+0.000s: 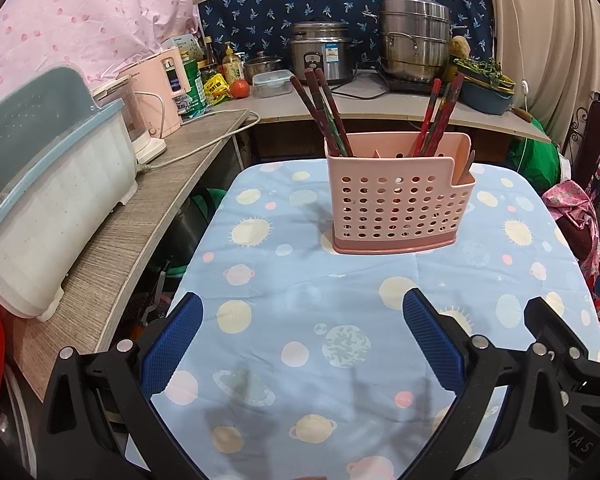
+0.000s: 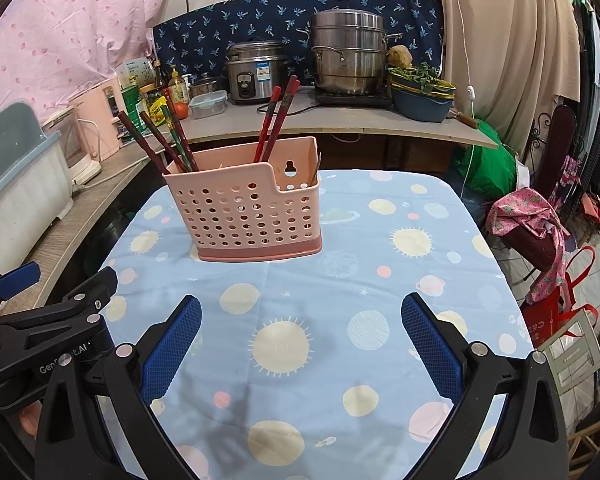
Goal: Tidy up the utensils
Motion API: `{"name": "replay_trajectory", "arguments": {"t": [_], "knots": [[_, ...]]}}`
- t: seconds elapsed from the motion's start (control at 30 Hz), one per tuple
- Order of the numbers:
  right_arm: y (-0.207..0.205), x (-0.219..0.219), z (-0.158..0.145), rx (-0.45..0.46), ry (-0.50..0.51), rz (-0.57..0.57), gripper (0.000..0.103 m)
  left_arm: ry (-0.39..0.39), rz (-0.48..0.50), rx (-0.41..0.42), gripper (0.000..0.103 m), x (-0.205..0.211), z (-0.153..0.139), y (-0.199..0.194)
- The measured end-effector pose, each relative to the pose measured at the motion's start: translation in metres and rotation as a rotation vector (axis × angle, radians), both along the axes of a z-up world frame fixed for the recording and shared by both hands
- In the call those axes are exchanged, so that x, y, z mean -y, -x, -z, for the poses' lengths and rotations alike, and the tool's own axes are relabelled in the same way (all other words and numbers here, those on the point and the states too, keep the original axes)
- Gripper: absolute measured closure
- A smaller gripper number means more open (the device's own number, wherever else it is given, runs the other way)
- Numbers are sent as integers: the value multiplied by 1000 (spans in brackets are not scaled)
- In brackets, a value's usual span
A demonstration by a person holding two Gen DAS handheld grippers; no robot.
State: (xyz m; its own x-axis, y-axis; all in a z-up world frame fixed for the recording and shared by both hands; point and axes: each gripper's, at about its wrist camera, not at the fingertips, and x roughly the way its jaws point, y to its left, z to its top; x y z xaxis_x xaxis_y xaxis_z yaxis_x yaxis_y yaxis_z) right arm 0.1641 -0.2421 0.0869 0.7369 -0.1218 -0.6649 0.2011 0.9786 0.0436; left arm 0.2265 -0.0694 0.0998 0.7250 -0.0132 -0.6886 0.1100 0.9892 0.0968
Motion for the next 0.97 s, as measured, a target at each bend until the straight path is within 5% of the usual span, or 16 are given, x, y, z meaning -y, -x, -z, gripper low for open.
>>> {"name": "replay_trajectory", "arguments": {"t": [0.97], "knots": [[-16, 6, 8, -16, -8, 1, 6, -37, 7, 22, 7, 10, 4, -19]]}}
